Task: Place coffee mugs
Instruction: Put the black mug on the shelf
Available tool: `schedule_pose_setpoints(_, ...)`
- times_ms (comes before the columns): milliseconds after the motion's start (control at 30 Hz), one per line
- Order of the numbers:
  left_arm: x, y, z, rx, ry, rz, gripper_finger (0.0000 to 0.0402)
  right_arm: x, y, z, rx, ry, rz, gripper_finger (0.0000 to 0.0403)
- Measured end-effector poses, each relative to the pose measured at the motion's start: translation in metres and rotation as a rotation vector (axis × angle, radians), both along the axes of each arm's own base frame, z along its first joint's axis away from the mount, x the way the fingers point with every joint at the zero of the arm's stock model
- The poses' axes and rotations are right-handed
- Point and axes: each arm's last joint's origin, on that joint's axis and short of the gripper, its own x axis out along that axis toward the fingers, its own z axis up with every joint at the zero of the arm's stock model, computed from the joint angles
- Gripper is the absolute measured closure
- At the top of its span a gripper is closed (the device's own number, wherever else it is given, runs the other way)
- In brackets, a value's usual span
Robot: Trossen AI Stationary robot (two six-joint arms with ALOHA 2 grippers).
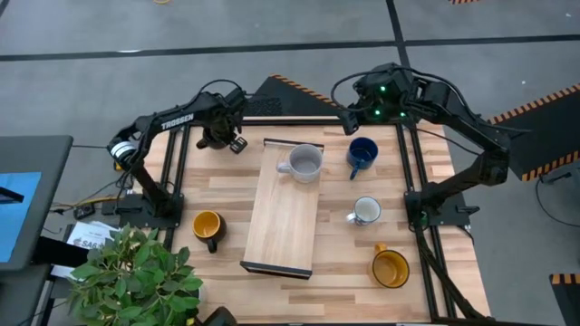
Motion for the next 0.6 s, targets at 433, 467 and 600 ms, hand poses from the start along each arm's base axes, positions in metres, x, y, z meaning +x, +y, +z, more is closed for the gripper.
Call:
schedule_pose_setpoints(433,0.036,-0.113,0.172,0.196,-0.329,-0.41,0.0399,0.002,-0.001,0.004,-0.021,-0.048,0.0,0.029)
schedule_pose_setpoints(467,0.04,-0.125,0.178,0.201,-0.348,-0.464,0.0399,0.002,-0.001,0.004,-0.021,-0.048,0.0,0.029)
schedule_pose_setpoints(600,0.051,-0.161,0.185,0.245,-0.377,-0.592,0.04,0.002,-0.001,0.004,-0.021,-0.049,0.0,0.029)
